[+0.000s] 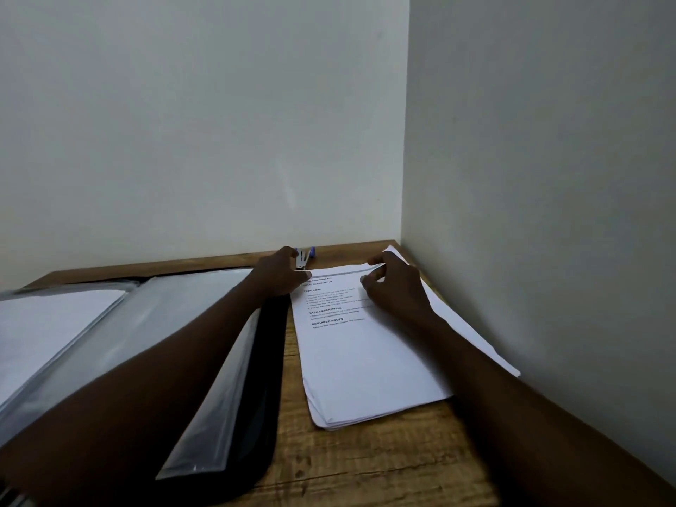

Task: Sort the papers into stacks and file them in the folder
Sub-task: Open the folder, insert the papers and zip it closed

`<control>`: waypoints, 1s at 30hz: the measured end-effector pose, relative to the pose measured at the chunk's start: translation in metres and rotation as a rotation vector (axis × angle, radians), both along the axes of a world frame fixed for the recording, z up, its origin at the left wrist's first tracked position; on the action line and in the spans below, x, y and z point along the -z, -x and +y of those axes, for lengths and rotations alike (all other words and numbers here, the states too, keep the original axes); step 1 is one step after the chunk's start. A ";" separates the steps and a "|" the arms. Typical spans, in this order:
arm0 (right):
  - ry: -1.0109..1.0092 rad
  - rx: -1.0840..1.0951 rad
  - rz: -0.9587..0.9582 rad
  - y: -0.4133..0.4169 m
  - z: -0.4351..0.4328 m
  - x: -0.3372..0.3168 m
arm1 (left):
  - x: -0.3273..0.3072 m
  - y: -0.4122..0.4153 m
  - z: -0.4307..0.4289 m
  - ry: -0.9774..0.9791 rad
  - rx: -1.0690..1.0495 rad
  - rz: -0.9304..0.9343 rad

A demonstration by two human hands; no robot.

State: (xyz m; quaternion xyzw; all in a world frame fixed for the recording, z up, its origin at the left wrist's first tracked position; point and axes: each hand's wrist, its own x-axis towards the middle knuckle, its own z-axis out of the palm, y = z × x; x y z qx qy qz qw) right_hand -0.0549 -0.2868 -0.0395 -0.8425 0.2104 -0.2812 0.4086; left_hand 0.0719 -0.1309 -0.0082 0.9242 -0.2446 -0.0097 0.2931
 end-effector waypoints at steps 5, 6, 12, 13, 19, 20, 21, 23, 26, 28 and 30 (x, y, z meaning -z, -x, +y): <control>0.012 0.004 -0.002 -0.002 0.000 0.001 | -0.002 -0.002 -0.007 -0.143 0.025 -0.109; 0.016 0.004 0.000 -0.002 -0.001 0.001 | -0.002 -0.003 -0.007 -0.167 0.030 -0.113; 0.018 -0.004 -0.030 -0.001 0.000 0.000 | 0.002 -0.012 -0.010 -0.209 0.041 -0.197; 0.021 -0.009 -0.035 -0.001 0.000 -0.001 | 0.002 -0.013 -0.010 -0.205 0.041 -0.203; 0.039 -0.009 -0.024 -0.002 0.003 -0.002 | 0.001 -0.016 -0.009 -0.202 0.053 -0.209; 0.039 -0.005 -0.026 -0.001 0.003 -0.002 | 0.001 -0.017 -0.009 -0.197 0.051 -0.210; 0.040 0.003 -0.030 -0.001 0.002 -0.002 | 0.001 -0.018 -0.009 -0.195 0.046 -0.203; 0.041 0.011 -0.038 0.000 0.002 -0.002 | 0.001 -0.019 -0.010 -0.212 0.039 -0.174; 0.043 0.006 -0.054 0.000 0.003 -0.002 | 0.000 -0.017 -0.013 -0.241 0.047 -0.161; 0.047 0.007 -0.059 0.000 0.003 -0.004 | -0.002 -0.013 -0.015 -0.227 0.065 -0.141; 0.040 0.010 -0.054 0.001 0.003 -0.005 | -0.004 -0.010 -0.016 -0.203 0.073 -0.110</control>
